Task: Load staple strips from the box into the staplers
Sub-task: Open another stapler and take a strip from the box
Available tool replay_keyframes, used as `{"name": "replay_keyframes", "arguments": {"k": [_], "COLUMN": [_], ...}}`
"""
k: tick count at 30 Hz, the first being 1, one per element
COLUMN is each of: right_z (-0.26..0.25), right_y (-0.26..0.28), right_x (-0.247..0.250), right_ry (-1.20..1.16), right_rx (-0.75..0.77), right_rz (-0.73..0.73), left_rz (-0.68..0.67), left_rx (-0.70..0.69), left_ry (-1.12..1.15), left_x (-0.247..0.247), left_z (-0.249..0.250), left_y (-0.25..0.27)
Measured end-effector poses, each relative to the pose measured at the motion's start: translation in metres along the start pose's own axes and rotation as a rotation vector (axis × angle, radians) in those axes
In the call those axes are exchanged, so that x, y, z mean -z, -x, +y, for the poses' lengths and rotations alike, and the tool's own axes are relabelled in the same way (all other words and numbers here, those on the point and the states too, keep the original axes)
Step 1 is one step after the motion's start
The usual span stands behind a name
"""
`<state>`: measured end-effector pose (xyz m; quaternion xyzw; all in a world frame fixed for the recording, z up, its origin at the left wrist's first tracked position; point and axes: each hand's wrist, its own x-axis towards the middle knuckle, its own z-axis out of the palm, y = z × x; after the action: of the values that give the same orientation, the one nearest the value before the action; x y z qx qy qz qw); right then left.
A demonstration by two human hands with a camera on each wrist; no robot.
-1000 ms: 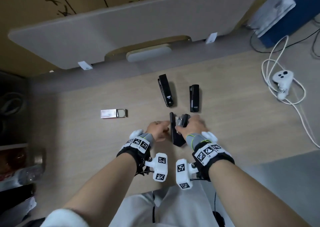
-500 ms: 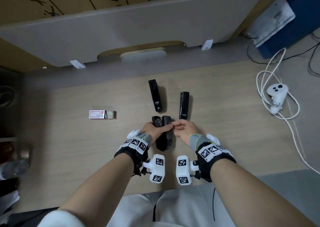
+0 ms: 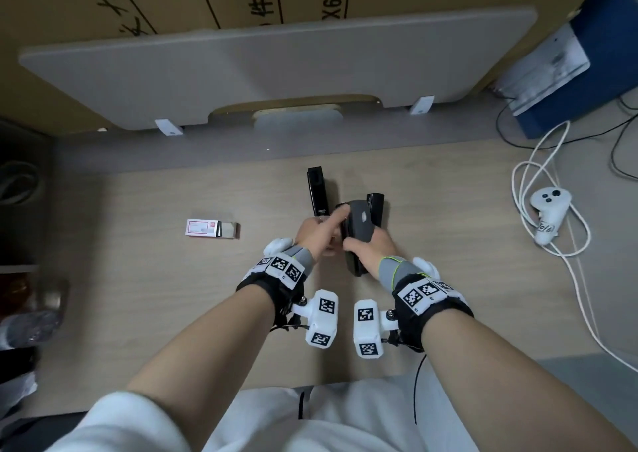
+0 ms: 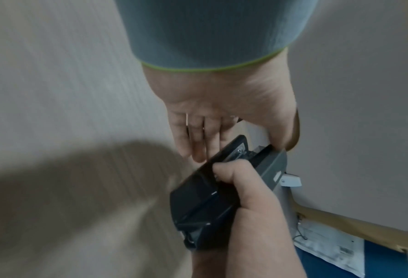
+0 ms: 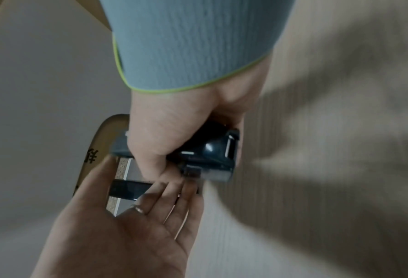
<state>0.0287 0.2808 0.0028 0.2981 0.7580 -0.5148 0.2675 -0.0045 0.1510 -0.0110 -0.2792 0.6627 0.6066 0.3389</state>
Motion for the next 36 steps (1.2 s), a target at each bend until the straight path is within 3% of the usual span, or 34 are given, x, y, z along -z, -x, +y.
{"name": "replay_keyframes", "arguments": {"k": [4,10,14,19,23,27,32,36], "right_z": [-0.013,-0.032,-0.04,-0.043,-0.04,-0.042,-0.031,-0.012], "right_y": [-0.018,-0.045,-0.054,-0.064,-0.068,-0.064,-0.063,-0.061], "right_x": [0.005,-0.002,-0.016,-0.025,-0.025,-0.017,0.002,0.01], "right_ry": [-0.064,0.074,0.1,0.112,0.17,0.19,0.368,0.475], "right_rx": [-0.084,-0.057,-0.115,-0.115,-0.072,0.013,0.112,-0.072], "right_rz": [0.173,0.149,0.156,0.109,0.115,0.193,0.436,0.345], "left_rz": [0.179,0.395,0.32,0.169,0.129,0.115,0.144,0.146], "left_rx": [0.011,-0.004,0.038,0.04,0.025,0.053,0.092,0.115], "left_ry": [0.116,0.086,0.034,-0.005,-0.018,0.018,0.071,0.113], "left_x": [0.012,0.027,0.023,0.029,0.033,0.036,0.035,0.03], "left_z": [0.012,0.007,0.006,0.01,0.005,0.002,-0.002,-0.005], "left_y": [-0.009,-0.032,-0.042,-0.038,-0.044,-0.046,-0.044,-0.035]}}
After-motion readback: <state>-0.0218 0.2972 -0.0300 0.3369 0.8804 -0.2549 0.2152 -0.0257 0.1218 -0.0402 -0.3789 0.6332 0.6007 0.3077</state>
